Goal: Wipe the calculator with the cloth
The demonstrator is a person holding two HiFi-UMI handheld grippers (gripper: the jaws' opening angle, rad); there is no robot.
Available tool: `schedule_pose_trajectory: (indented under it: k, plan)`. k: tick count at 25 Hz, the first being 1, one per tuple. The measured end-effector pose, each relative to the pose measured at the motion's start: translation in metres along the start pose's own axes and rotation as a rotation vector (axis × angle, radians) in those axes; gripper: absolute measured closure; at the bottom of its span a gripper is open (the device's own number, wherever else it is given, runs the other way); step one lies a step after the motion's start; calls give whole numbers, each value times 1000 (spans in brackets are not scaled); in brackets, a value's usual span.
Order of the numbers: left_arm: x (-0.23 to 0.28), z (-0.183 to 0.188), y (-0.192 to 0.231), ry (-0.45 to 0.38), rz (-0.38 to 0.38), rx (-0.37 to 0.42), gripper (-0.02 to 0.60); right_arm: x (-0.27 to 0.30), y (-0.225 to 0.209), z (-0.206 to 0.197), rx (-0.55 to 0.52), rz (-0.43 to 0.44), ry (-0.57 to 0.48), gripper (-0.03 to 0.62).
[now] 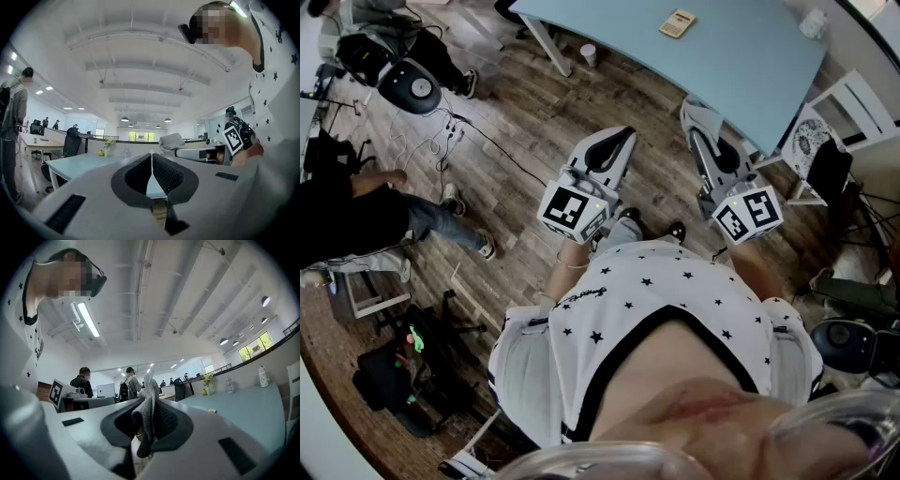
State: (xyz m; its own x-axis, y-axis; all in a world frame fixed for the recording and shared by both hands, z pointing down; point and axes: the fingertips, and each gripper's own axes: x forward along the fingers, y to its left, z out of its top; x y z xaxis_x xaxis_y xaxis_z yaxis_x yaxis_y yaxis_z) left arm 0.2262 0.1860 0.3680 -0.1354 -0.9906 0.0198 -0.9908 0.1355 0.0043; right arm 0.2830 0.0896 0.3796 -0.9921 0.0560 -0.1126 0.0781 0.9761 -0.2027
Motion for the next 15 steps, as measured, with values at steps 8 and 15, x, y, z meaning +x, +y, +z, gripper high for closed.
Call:
schedule_pose_trajectory:
  k: [8,15]
  plan:
    - [5,-2,-17,7,16,4,549,-18,-9,1,16,13,-5,551]
    - [9,-8,-32,18,56,-2,549,-29,-21,-2,62,44,-16,551]
